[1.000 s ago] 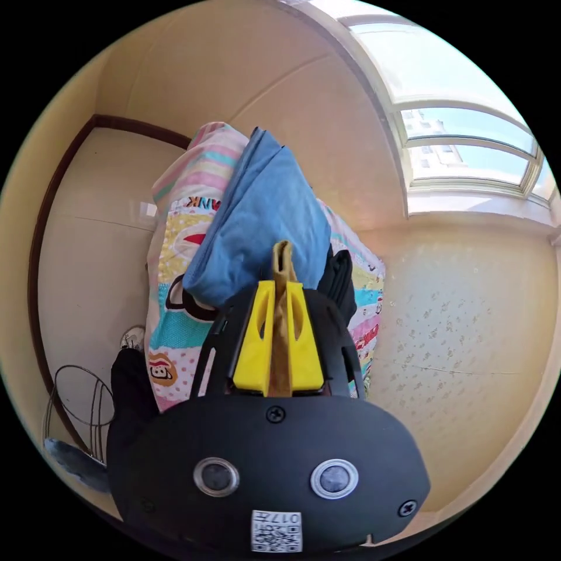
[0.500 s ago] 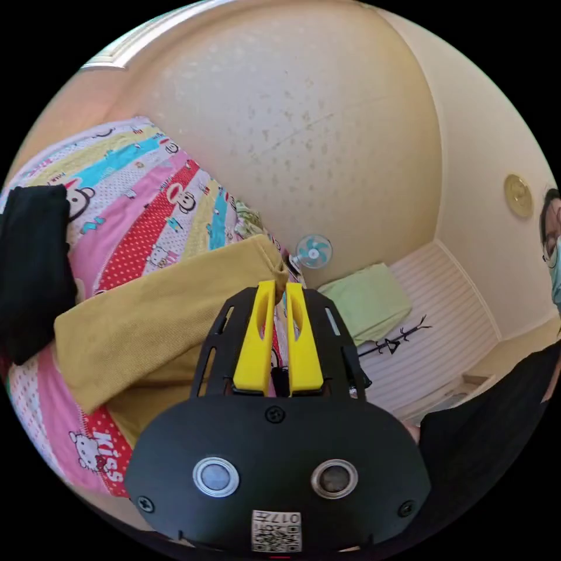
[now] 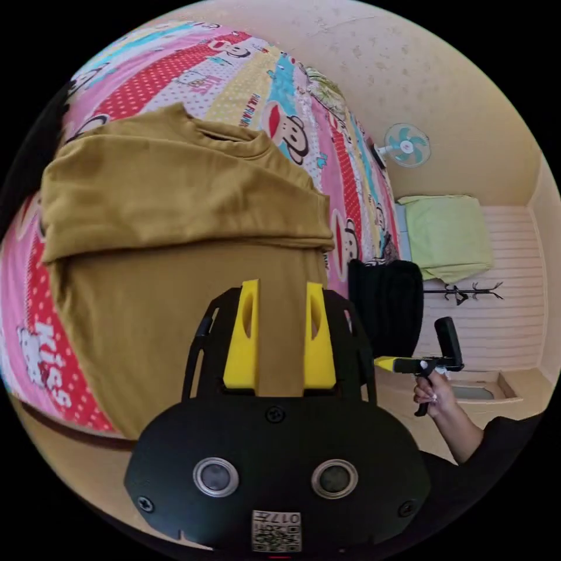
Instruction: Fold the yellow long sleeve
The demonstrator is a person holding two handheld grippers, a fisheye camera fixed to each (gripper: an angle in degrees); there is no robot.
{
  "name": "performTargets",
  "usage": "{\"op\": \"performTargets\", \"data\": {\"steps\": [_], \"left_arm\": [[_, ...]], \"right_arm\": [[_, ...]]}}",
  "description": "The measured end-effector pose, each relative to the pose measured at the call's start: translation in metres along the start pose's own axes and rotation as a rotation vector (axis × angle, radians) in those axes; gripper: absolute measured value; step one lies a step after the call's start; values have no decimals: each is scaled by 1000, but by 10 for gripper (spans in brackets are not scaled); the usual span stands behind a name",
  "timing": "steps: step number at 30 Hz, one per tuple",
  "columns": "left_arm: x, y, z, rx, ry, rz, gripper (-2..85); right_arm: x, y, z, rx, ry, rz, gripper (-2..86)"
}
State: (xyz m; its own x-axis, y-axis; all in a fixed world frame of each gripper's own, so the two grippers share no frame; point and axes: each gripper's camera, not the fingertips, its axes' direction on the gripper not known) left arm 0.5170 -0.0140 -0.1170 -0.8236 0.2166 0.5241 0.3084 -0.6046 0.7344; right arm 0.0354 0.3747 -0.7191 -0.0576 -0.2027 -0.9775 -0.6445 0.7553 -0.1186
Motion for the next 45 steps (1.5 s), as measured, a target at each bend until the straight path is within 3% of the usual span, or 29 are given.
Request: {"op": "performTargets", "data": {"steps": [2, 4, 8, 10, 13, 17, 21, 26, 30, 32, 37, 40, 45], "left_arm": [[-49, 48, -35, 43, -193, -143, 136], [-85, 79, -54, 61, -266, -249, 146], [-151, 125, -39, -65, -217, -401, 157], [-158, 137, -20, -123, -175, -424, 126], [-145, 138, 0, -182, -95, -358, 13], [-130, 119, -41, -32, -63, -318, -1], [-135, 85, -87, 68, -44, -264, 3], [-173, 62, -28, -191, -98, -244, 145], [-167, 76, -12, -155, -224, -241, 101], [-159, 83, -11, -213, -144, -268, 53], [-139, 77, -75, -76, 46, -296, 34], [-126, 45, -120, 61, 25, -229, 38], [-152, -10, -135, 101, 87, -271, 116]], "right_arm": [[-3, -4, 7, 20, 98, -13, 91], [-6, -11, 16, 22, 192, -41, 104], [4, -24, 65, -130, 391, -115, 119], [13, -23, 81, -193, 366, -92, 109], [14, -17, 75, -230, 337, -78, 67], [-7, -2, 34, -184, 292, -159, 38], [-31, -1, -1, -98, 201, -188, 31], [-43, -11, 15, -121, 209, -212, 31], [-37, 2, 34, -162, 199, -202, 32], [-32, 12, 33, -162, 186, -188, 32], [-33, 30, 1, -53, 67, -149, 33], [-43, 23, -22, 60, 16, -175, 38], [-42, -17, -28, 131, 76, -132, 77]]}}
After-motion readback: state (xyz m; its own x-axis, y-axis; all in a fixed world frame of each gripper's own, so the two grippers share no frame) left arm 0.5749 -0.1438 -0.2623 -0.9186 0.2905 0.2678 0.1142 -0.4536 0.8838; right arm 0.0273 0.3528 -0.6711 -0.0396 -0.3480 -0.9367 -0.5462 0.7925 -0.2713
